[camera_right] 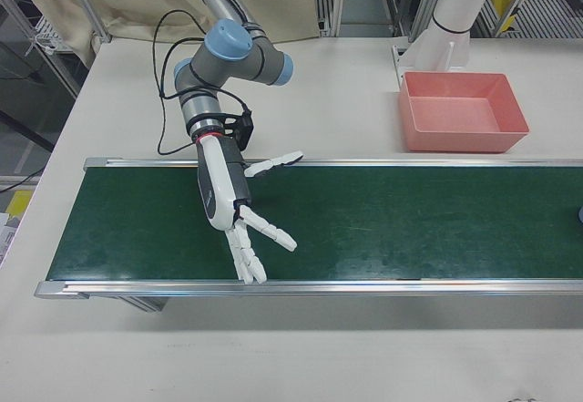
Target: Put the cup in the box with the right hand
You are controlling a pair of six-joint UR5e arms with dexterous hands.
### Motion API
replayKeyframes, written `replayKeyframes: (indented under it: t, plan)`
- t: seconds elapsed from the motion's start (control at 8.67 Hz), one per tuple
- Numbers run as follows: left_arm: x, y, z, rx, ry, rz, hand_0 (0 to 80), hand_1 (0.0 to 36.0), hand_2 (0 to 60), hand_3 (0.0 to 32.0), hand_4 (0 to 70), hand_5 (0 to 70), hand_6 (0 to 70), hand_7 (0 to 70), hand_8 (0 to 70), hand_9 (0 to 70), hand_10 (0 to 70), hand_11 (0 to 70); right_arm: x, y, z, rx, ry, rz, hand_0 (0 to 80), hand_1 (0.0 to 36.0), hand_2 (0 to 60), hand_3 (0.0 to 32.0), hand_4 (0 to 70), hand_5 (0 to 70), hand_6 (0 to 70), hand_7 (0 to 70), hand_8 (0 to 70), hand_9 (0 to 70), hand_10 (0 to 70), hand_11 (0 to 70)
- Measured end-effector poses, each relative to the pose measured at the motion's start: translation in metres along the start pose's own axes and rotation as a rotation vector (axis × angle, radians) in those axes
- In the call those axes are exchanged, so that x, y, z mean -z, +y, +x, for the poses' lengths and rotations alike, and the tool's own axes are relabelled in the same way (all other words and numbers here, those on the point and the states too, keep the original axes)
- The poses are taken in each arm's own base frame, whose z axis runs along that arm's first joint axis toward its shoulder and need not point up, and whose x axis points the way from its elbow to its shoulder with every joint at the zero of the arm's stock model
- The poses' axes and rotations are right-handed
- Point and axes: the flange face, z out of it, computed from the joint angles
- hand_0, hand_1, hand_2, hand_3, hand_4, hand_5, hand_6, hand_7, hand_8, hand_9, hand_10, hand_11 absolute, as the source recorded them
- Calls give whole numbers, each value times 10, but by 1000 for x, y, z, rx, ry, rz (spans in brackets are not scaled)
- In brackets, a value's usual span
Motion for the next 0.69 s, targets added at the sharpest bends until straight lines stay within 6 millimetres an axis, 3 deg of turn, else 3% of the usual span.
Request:
replayKeyframes:
  t: [0.46, 0.58, 0.69]
  plan:
    - [0, 0, 0, 0, 1, 0, 0, 0, 0, 0, 0, 0, 0, 0, 0, 0, 0, 0, 1, 11, 1, 0, 5, -21, 448, 93, 90, 40, 67, 35, 26, 108, 12, 48, 17, 38]
    - [0, 0, 0, 0, 1, 0, 0, 0, 0, 0, 0, 0, 0, 0, 0, 0, 0, 0, 2, 12, 3, 0, 10, -23, 463, 74, 13, 40, 81, 35, 26, 105, 12, 48, 19, 40]
    - [0, 0, 0, 0, 1, -1, 0, 0, 0, 0, 0, 0, 0, 0, 0, 0, 0, 0, 4, 11, 5, 0, 15, -21, 446, 90, 88, 38, 64, 35, 25, 100, 11, 46, 19, 41]
